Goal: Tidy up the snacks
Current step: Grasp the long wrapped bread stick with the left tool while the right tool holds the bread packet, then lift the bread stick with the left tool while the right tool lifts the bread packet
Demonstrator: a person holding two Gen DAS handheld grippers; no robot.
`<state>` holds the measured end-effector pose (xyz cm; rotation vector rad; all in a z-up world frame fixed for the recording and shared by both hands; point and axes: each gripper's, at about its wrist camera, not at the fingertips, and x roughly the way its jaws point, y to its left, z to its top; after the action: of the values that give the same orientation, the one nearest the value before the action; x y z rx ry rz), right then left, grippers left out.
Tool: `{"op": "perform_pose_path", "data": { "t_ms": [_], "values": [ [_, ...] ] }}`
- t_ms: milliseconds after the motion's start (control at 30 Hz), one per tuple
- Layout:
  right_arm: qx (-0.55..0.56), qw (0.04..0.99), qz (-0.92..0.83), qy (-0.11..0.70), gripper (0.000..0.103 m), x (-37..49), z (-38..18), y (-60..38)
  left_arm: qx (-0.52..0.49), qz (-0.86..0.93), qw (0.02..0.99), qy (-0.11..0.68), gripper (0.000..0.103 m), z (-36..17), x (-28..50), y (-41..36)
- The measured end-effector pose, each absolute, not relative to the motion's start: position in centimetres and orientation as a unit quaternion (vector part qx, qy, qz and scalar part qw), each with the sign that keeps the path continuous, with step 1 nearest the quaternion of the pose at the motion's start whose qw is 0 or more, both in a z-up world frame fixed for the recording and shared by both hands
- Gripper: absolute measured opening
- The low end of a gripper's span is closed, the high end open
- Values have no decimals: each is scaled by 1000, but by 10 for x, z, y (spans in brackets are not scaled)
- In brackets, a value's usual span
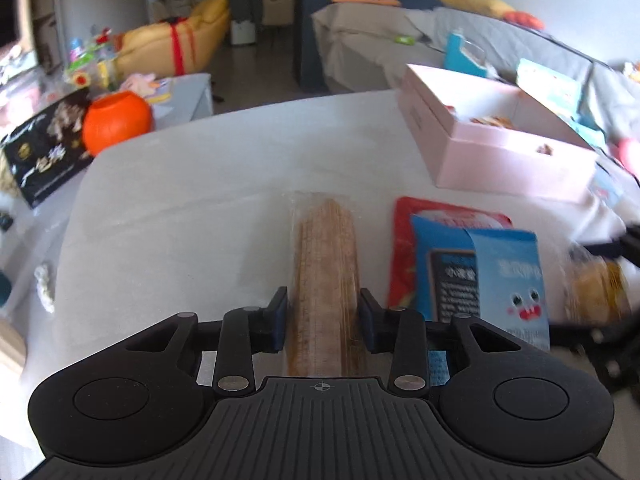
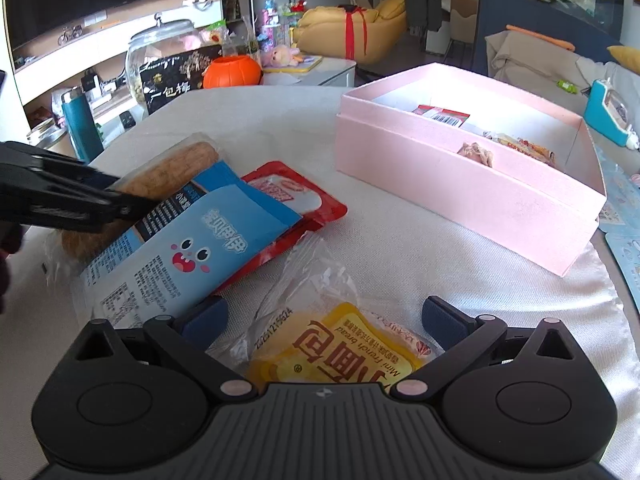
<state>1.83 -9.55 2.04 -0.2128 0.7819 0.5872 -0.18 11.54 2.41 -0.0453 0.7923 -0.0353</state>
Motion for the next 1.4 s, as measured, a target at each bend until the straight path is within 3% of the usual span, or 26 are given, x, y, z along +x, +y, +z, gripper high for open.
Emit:
{"op": "perform_pose_path", "data": {
  "t_ms": [200,500,700,833,1133,1400],
  "values": [
    [-93,867,297,389,101,1,31,-114,-64,5,916,395,38,29,-21,131],
    [-42,913,241,327,100,-16,81,-180,-104,-17,913,394,40,28,-43,133],
    [-98,847,333,403,100,-32,55,-175,-94,-6,916,390,40,28,-43,126],
    [-169,866,271,384,99,-32,34,-146,-84,-3,917,390,40,28,-43,121],
    [-97,906,191,366,99,15,23,-134,-68,1,921,384,41,27,-47,115],
    [11,871,275,406,99,12,29,-165,-76,3,922,380,41,26,-48,117]
  ]
}}
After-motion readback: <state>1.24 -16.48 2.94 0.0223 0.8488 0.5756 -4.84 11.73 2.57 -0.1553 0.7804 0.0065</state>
